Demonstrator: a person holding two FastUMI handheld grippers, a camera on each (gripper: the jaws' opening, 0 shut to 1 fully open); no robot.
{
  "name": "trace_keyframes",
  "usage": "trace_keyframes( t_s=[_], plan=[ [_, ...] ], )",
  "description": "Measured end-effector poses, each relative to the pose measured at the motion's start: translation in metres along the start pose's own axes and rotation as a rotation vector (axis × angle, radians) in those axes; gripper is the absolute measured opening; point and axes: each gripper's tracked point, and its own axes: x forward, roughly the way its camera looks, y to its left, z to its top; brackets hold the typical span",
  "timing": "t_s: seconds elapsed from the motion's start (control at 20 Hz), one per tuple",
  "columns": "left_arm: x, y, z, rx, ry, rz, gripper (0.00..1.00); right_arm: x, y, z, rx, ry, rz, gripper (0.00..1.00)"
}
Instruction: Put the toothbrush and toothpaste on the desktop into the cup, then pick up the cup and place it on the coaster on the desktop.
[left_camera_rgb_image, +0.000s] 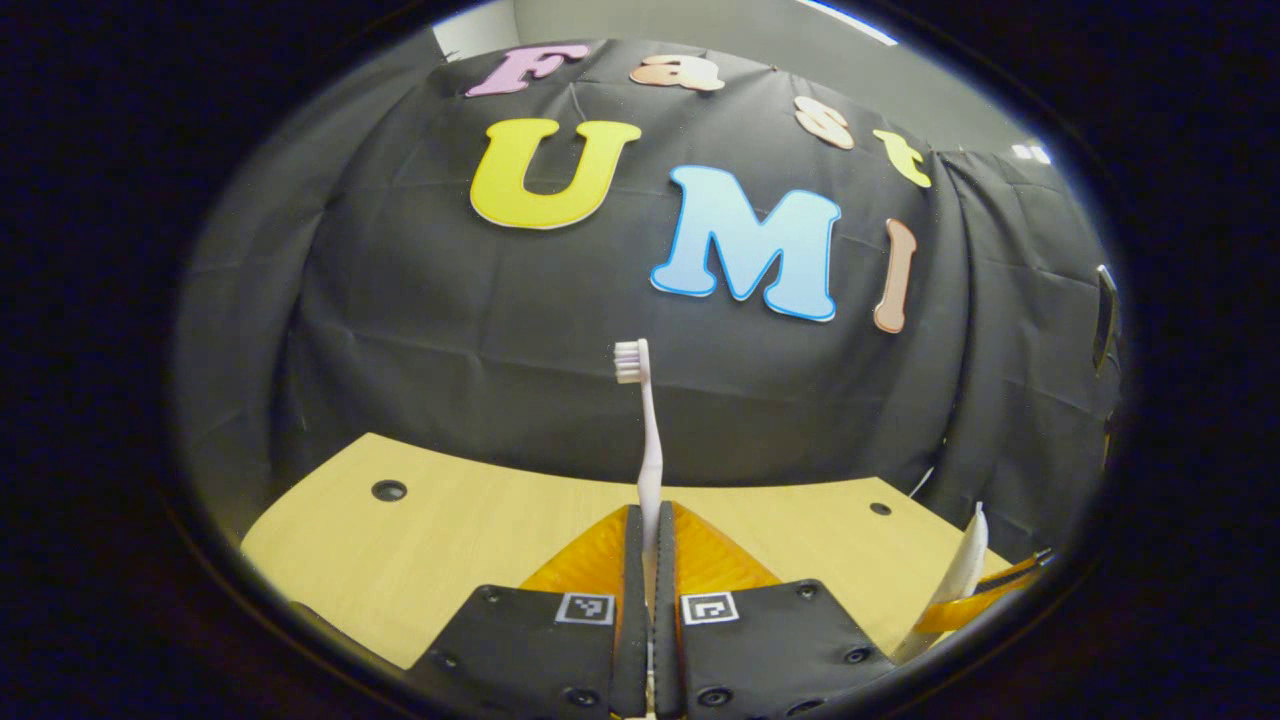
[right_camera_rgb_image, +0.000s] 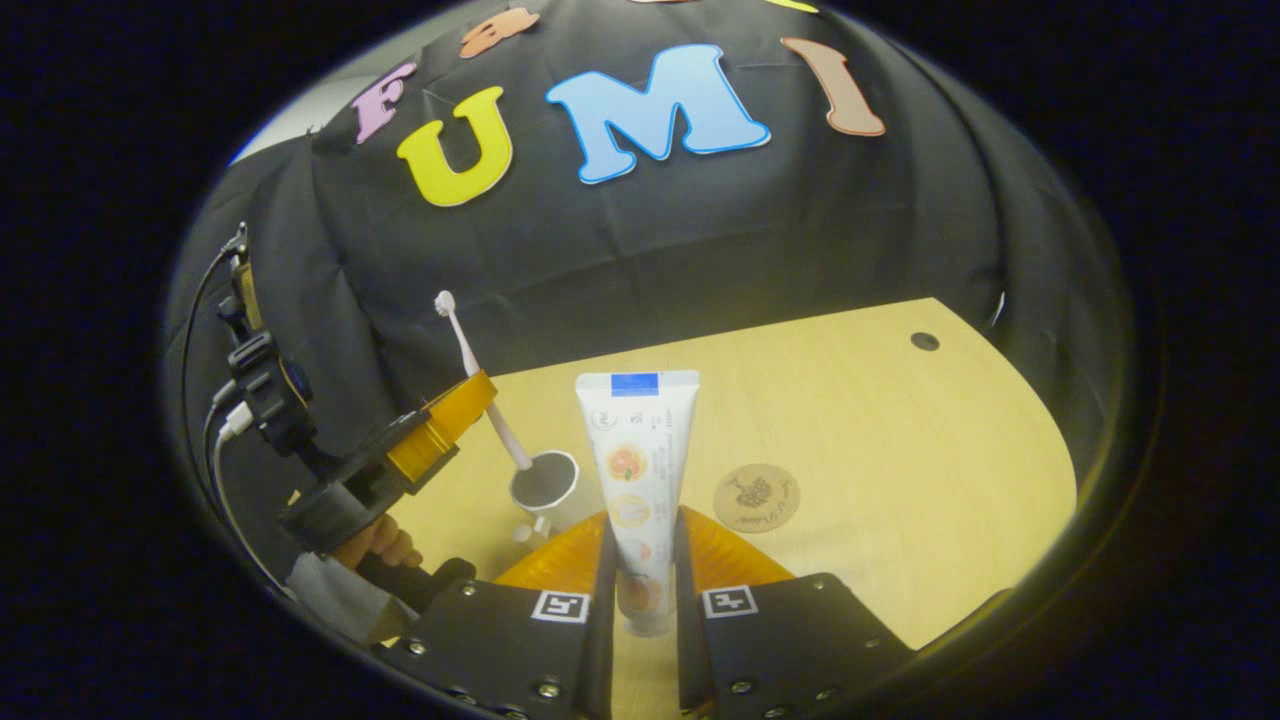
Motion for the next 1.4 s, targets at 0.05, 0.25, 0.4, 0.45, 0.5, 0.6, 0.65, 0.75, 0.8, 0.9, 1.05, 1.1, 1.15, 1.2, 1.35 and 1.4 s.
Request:
trace_keyframes(
  t_s=[0.05,0.25,0.4,0.45,0.5,0.6,0.65,0.75,0.8,0.9,1.05,1.1,1.15,1.2,1.35,1.4],
  plan=[
    [0.005,0.002,-0.007,0.001,0.013,0.003,0.10,0.000,-0.002,-0.001,-0.002,0.007,-0.005,0.26],
    [0.013,0.005,-0.028,-0.005,0.041,0.009,0.11,0.004,-0.004,-0.003,-0.006,0.024,-0.005,0.27],
    [0.016,0.005,-0.045,0.012,0.067,0.015,0.10,0.006,-0.001,-0.003,0.008,0.032,0.007,0.26],
    [0.015,0.007,-0.050,0.021,0.076,0.021,0.12,0.007,0.001,-0.002,0.007,0.034,0.010,0.26],
    [0.017,0.008,-0.055,0.027,0.088,0.026,0.12,0.009,0.003,0.000,0.004,0.035,0.013,0.26],
    [0.016,0.010,-0.060,0.017,0.108,0.023,0.14,0.010,0.006,0.000,-0.003,0.038,0.019,0.26],
    [0.015,0.011,-0.067,0.012,0.121,0.025,0.14,0.011,0.007,0.001,-0.005,0.041,0.021,0.26],
    [0.012,0.011,-0.070,0.000,0.135,0.024,0.23,0.012,0.009,0.001,-0.009,0.047,0.027,0.26],
    [0.011,0.012,-0.071,-0.004,0.142,0.023,0.24,0.013,0.010,0.001,-0.010,0.050,0.029,0.26],
    [0.008,0.012,-0.074,-0.016,0.154,0.023,0.60,0.016,0.014,0.001,-0.007,0.054,0.040,0.26],
    [0.000,0.019,-0.072,-0.030,0.147,0.048,0.95,0.020,0.020,0.006,-0.017,0.054,0.057,0.26],
    [-0.002,0.020,-0.069,-0.032,0.142,0.051,0.95,0.021,0.023,0.007,-0.025,0.052,0.063,0.27],
    [-0.006,0.020,-0.067,-0.036,0.136,0.051,0.90,0.022,0.026,0.010,-0.032,0.048,0.070,0.26],
    [-0.010,0.020,-0.063,-0.038,0.130,0.050,0.95,0.025,0.029,0.011,-0.038,0.046,0.077,0.26],
    [-0.021,0.020,-0.054,-0.037,0.110,0.057,0.95,0.031,0.039,0.018,-0.055,0.035,0.099,0.26],
    [-0.025,0.020,-0.049,-0.036,0.101,0.057,0.95,0.034,0.043,0.020,-0.064,0.030,0.105,0.26]
  ],
)
